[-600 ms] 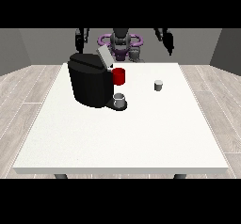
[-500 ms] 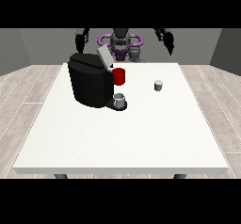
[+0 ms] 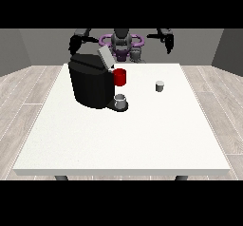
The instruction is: Insert the coffee pod into the coffee machine and close the lid
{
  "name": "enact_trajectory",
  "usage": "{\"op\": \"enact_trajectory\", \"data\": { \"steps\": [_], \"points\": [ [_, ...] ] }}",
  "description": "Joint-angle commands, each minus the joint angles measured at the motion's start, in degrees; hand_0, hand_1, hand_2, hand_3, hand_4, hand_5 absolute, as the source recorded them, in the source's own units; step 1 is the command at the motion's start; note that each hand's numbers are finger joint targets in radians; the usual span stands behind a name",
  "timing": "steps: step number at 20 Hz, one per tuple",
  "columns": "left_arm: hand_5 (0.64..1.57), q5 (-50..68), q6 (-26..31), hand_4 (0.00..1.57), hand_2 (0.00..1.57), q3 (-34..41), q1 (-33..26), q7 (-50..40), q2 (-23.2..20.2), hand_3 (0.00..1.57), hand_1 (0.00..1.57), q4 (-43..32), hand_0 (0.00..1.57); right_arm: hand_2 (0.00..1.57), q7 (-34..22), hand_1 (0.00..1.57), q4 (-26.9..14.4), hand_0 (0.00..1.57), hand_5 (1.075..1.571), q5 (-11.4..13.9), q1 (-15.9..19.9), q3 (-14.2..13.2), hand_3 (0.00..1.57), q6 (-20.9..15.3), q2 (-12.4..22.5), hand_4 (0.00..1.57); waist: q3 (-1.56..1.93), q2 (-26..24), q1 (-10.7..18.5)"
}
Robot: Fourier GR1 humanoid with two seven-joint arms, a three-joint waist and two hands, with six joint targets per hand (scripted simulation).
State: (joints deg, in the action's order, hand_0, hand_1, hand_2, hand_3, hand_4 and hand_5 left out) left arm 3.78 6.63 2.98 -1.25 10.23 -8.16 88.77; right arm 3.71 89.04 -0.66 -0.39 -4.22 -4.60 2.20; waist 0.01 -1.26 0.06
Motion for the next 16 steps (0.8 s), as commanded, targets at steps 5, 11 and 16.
{"op": "enact_trajectory", "data": {
  "steps": [5, 11, 16],
  "points": [
    [1.571, -6.8, 0.9, 0.0, 0.0, 2.0, 5.4, 2.3, -6.7, 0.0, 0.0, -6.1, 0.0, 0.0, -0.5, 0.0, 1.4, 0.0, 1.571, 0.8, 2.7, 2.2, 0.0, -3.6, -2.1, 0.16, -0.02, 2.6, -2.4],
    [1.571, -4.2, 3.2, 0.0, 0.0, 7.5, 14.5, -3.2, -11.3, 0.0, 0.0, -15.4, 0.0, 0.0, -1.2, 0.0, 3.4, 0.0, 1.571, -1.1, 3.4, 3.1, 0.0, -0.7, -1.3, 0.23, -0.03, 6.1, -7.2],
    [1.571, -6.7, 4.4, 0.0, 0.0, 7.6, 19.4, -3.3, -14.0, 0.0, 0.0, -22.2, 0.0, 0.0, 1.8, 0.0, 1.4, 0.0, 1.571, -0.5, 4.8, 3.3, 0.0, -0.5, -1.3, 0.28, -0.03, 9.3, -8.1]
  ]
}}
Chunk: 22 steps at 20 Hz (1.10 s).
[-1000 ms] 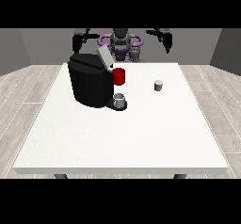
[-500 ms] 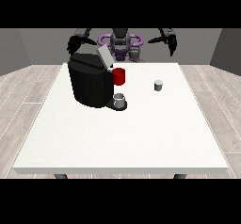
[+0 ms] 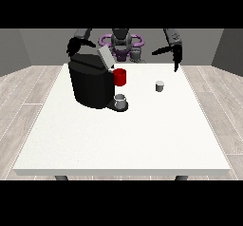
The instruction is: Insert the coffee pod into the coffee machine and close the lid
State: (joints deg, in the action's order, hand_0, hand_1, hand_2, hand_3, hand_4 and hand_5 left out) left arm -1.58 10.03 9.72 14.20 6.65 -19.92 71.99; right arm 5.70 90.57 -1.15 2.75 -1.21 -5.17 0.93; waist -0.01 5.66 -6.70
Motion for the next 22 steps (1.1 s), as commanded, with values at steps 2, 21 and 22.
{"op": "enact_trajectory", "data": {
  "steps": [2, 21, 22],
  "points": [
    [1.571, -1.3, 0.2, 0.0, 0.0, 1.9, 7.1, -1.5, -2.8, 0.0, 0.0, -8.3, 0.0, 0.0, -0.9, 0.0, -0.5, 0.0, 1.571, 0.7, 4.0, 2.3, 0.0, -3.0, -0.9, 0.26, -0.01, 4.6, -1.1],
    [1.571, -14.8, -4.3, 0.0, 0.53, -3.1, 15.7, 1.4, -2.8, 0.22, 0.22, -27.3, 0.22, 0.0, -4.3, 0.0, -8.1, 0.0, 1.571, 2.9, 8.4, -0.3, 0.0, -2.9, 0.9, 0.41, 0.0, 3.7, -1.0],
    [1.571, -14.9, -4.3, 0.0, 0.61, -3.1, 17.8, 0.1, -3.0, 0.3, 0.45, -26.5, 0.45, 0.0, -3.4, 0.0, -11.5, 0.0, 1.571, 2.8, 11.9, -2.6, 0.0, -4.1, 1.6, 0.36, 0.01, 5.6, 0.2]
  ]
}}
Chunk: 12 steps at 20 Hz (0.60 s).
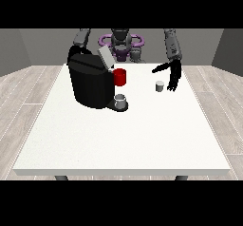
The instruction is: Insert the coffee pod into the coffee machine and close the lid
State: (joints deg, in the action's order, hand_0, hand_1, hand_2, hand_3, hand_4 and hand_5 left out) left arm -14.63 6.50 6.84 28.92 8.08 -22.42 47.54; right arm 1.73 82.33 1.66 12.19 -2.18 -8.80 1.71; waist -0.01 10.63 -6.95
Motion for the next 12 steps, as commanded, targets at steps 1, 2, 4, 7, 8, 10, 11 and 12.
{"op": "enact_trajectory", "data": {
  "steps": [1, 2, 4, 7, 8, 10, 11, 12],
  "points": [
    [1.571, -1.6, -1.3, 0.0, 0.72, 1.4, -0.6, 3.7, -1.4, 0.35, 0.65, -6.5, 0.65, 0.0, -2.7, 0.0, 2.9, 0.0, 1.571, -1.3, -0.3, -0.5, 0.0, 2.2, 2.1, 0.39, -0.02, 0.2, -1.8],
    [1.571, -2.3, -0.4, 0.0, 0.78, 0.2, 1.8, -0.6, -0.3, 0.43, 0.7, -6.1, 0.7, 0.0, -0.6, 0.0, -0.5, 0.0, 1.571, 0.8, -0.3, 0.5, 0.0, -0.7, -0.3, 0.43, 0.0, -1.2, -0.5],
    [1.571, -3.5, -2.8, 0.0, 0.82, 1.2, 2.0, 4.0, -2.2, 0.51, 0.76, -9.0, 0.76, 0.0, 1.6, 0.0, 1.6, 0.0, 1.571, -0.1, -1.2, 2.4, 0.0, -0.6, -1.6, 0.39, -0.02, 2.2, -2.5],
    [1.571, -8.1, -4.4, 0.0, 0.76, -2.9, 1.5, 1.9, -0.8, 0.49, 0.63, -7.9, 0.63, 0.0, 1.2, 0.0, -1.3, 0.0, 1.571, -0.1, -0.9, 1.0, 0.0, 0.9, -0.3, 0.47, 0.01, 0.2, -1.5],
    [1.571, -7.7, -3.6, 0.0, 0.72, -1.2, 2.2, 5.1, -3.7, 0.47, 0.58, -10.8, 0.58, 0.0, -1.4, 0.0, 1.5, 0.0, 1.571, 0.2, 0.1, 1.5, 0.0, -0.1, -0.6, 0.45, -0.02, 2.1, -2.5],
    [1.571, -9.1, -2.5, 0.0, 0.7, -2.2, 3.6, 3.7, -4.7, 0.41, 0.57, -11.5, 0.57, 0.0, -4.1, 0.0, 2.6, 0.0, 1.571, 0.4, 0.7, 2.1, 0.0, -0.6, -1.0, 0.48, -0.02, 0.6, -3.2],
    [1.571, -9.3, -3.4, 0.0, 0.69, -1.5, 1.2, 8.3, -5.7, 0.44, 0.54, -12.4, 0.54, 0.0, -2.4, 0.0, 3.5, 0.0, 1.571, -1.4, -1.2, 1.1, 0.0, 2.9, 1.3, 0.52, -0.02, 0.7, -3.0],
    [1.571, -12.4, -9.0, 0.0, 0.7, -4.5, -0.1, 6.0, -0.8, 0.45, 0.55, -11.2, 0.55, 0.0, -2.8, 0.0, 1.8, 0.0, 1.571, -0.6, -0.5, 0.8, 0.0, 1.1, 0.7, 0.52, -0.01, -0.1, -2.2]
  ]
}}
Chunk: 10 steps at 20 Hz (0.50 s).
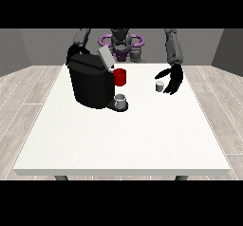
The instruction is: Insert the coffee pod into the coffee machine and close the lid
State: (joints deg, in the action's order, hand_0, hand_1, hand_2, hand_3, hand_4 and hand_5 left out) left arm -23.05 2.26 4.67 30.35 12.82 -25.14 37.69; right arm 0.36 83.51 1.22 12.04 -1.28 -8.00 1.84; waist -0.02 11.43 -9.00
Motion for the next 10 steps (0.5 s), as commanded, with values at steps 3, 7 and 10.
{"op": "enact_trajectory", "data": {
  "steps": [3, 7, 10],
  "points": [
    [1.571, -4.9, -5.1, 0.0, 0.81, -1.8, 2.6, 0.7, 1.6, 0.55, 0.67, -2.4, 0.67, 0.0, 0.9, 0.0, -2.1, 0.0, 1.571, 0.3, 1.4, -0.6, 0.0, -0.4, 0.1, 0.49, 0.0, 0.3, 0.5],
    [1.571, -4.6, -8.7, 0.29, 0.85, 1.0, 4.8, 4.4, 0.5, 0.65, 0.69, -5.6, 0.69, 0.0, -2.8, 0.0, 2.5, 0.0, 1.571, 1.4, 2.0, 1.5, 0.0, -1.7, -0.9, 0.5, -0.04, 1.6, -1.2],
    [1.571, -6.4, -9.8, 0.39, 0.97, 0.0, 3.9, 5.7, 1.5, 0.74, 0.82, -6.3, 0.82, 0.0, 2.1, 0.0, -1.2, 0.0, 1.571, -1.2, 0.7, -1.2, 0.0, -0.9, -1.0, 0.51, 0.0, 1.4, 0.0]
  ]
}}
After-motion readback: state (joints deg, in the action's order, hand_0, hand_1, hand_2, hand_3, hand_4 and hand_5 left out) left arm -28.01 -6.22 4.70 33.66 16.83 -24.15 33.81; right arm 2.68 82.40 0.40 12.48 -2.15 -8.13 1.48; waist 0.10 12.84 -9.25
